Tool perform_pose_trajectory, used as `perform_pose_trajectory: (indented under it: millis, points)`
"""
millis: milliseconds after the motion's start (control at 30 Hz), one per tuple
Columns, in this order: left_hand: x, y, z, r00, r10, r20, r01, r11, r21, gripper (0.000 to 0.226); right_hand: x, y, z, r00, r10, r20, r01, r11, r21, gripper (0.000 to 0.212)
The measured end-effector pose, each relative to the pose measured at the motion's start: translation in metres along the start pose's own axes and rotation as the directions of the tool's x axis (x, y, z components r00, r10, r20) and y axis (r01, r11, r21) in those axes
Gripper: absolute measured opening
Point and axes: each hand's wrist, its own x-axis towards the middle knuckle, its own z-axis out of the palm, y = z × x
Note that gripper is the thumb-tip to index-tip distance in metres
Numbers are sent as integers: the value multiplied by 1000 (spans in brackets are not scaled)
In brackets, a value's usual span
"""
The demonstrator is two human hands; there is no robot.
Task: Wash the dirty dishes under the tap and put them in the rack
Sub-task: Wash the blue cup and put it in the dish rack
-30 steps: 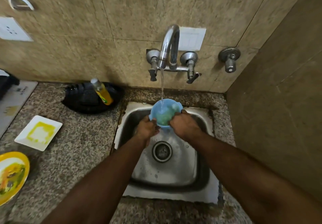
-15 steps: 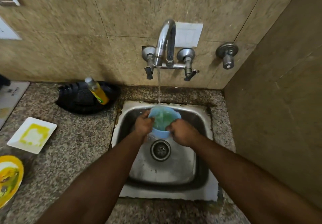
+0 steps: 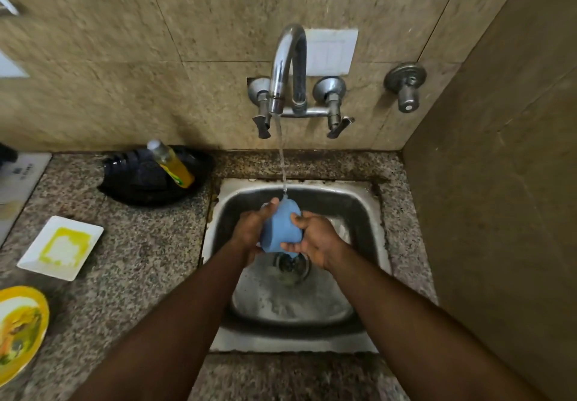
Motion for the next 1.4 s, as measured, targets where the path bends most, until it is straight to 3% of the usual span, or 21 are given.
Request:
perform_pose_trajectory:
  millis: [100,133,167,200,233,267,333,433,467,667,733,800,933,1000,1067,1133,1200,1267,1400]
  points:
    - [5,-4,0,996,-17,88,30,990,-141,73,-9,-10,14,980,-136,147,176,935,-308,23]
    - [4,-3,-2,993,-22,113,46,975,-216,73,-10,-16,15,954,-204,220,291,810,-509,31]
    - [3,-1,-3,992,-13,124,48,957,-287,68,-10,-24,14,913,-279,299,407,552,-728,37]
    - [2,1,-5,992,-15,123,58,933,-356,64,-9,-33,12,857,-335,391,466,180,-866,40]
    - [3,4,-7,992,-15,129,68,907,-415,64,-10,-41,11,807,-352,474,446,-161,-880,42]
    - [4,7,-7,990,-16,140,80,881,-467,65,-11,-48,11,769,-338,542,429,-357,-830,46]
    - [8,14,-8,985,-5,170,98,836,-540,69,-8,-55,10,720,-266,641,476,-483,-735,56]
    - [8,31,-4,977,5,214,125,797,-591,70,4,-57,4,734,-161,659,475,-572,-669,83]
    - [8,37,-2,974,28,224,109,808,-578,68,5,-62,3,748,-165,642,454,-578,-678,83]
    - [5,52,8,962,185,202,-39,822,-568,64,12,-78,22,779,-231,583,354,-606,-712,44]
    - [9,44,9,942,273,194,-118,814,-569,77,10,-76,27,763,-288,579,300,-635,-712,29]
    - [8,39,10,931,322,169,-175,805,-567,73,2,-75,29,732,-342,589,292,-624,-725,22]
    - [2,36,9,947,279,159,-131,788,-601,80,-9,-69,23,652,-331,682,469,-530,-706,17]
    - [0,36,2,960,237,152,-94,777,-622,70,-11,-67,17,634,-285,719,562,-468,-682,27]
    - [0,32,-4,963,186,196,-25,782,-623,64,-8,-71,13,682,-171,711,477,-633,-610,50]
    - [0,30,-6,960,139,244,33,807,-590,63,-7,-77,17,758,-162,632,313,-759,-570,69]
    - [-1,30,-2,962,114,247,45,829,-557,62,-9,-77,26,796,-196,573,247,-758,-603,79]
    - [-5,36,2,966,102,238,45,839,-542,57,-12,-75,33,807,-166,567,279,-738,-614,82]
    - [-5,40,1,986,84,142,-9,886,-463,52,-7,-68,31,852,-116,510,293,-702,-650,53]
